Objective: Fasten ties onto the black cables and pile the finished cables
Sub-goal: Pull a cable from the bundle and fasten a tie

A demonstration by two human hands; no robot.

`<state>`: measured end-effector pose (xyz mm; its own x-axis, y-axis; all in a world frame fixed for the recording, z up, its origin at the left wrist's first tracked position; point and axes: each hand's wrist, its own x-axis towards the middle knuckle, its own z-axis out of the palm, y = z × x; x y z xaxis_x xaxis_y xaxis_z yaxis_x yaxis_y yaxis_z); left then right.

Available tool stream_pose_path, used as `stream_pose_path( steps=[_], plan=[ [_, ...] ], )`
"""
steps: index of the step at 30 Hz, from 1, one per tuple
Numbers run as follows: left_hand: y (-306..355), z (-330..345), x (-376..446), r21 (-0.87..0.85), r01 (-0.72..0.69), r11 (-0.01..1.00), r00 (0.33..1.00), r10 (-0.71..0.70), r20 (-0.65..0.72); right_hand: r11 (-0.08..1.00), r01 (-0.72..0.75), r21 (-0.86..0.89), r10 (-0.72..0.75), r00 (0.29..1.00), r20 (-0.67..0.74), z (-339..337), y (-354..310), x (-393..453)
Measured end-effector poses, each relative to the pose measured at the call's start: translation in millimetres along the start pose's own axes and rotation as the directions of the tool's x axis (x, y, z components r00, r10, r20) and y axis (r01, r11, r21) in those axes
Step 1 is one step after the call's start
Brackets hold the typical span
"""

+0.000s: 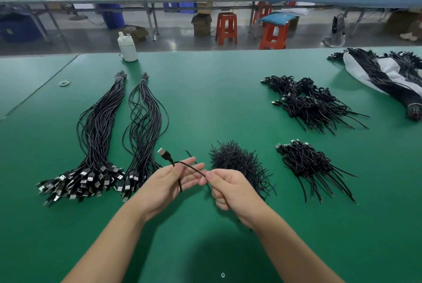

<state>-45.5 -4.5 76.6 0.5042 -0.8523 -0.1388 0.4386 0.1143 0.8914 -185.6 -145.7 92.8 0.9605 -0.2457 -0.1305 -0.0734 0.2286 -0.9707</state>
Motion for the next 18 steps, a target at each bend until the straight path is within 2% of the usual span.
stream_pose_path(
  steps=[5, 7, 10, 12, 13, 15, 16, 17, 18],
  plan=[
    [4, -4, 2, -0.110, -0.032, 0.993, 0.996, 0.040, 0.074, 0.996, -0.010, 0.091, 0.010, 1.000, 0.002, 2, 7, 1],
    [11, 6, 4, -0.189, -0.069, 0.980, 0.998, 0.070, -0.003, 0.996, -0.035, 0.084, 0.034, 0.999, 0.009, 5, 12, 1],
    [23, 19, 10, -0.331, -0.201, 0.922, 0.973, 0.150, -0.175, 0.996, -0.093, 0.014, 0.093, 0.995, 0.041, 13, 22, 0],
    [35, 23, 7, -0.442, -0.222, 0.869, 0.971, 0.156, -0.180, 0.991, -0.134, 0.015, 0.134, 0.991, 0.025, 15, 27, 1],
    [42, 23, 2, -0.444, -0.189, 0.876, 0.981, 0.148, -0.125, 0.989, -0.145, 0.039, 0.144, 0.989, 0.007, 14, 27, 2],
    [51, 21, -9, -0.318, -0.073, 0.945, 0.992, 0.103, 0.076, 0.980, -0.141, 0.140, 0.146, 0.989, -0.019, 7, 25, 5],
    [53, 19, -13, -0.188, -0.013, 0.982, 0.980, 0.049, 0.191, 0.972, -0.133, 0.195, 0.140, 0.990, -0.022, 3, 22, 7],
    [54, 18, -17, -0.004, 0.044, 0.999, 0.952, -0.041, 0.302, 0.965, -0.127, 0.231, 0.134, 0.991, -0.016, -1, 19, 8],
    [53, 17, -19, 0.219, 0.077, 0.973, 0.910, -0.158, 0.384, 0.962, -0.125, 0.242, 0.129, 0.992, 0.000, -3, 16, 10]
  ],
)
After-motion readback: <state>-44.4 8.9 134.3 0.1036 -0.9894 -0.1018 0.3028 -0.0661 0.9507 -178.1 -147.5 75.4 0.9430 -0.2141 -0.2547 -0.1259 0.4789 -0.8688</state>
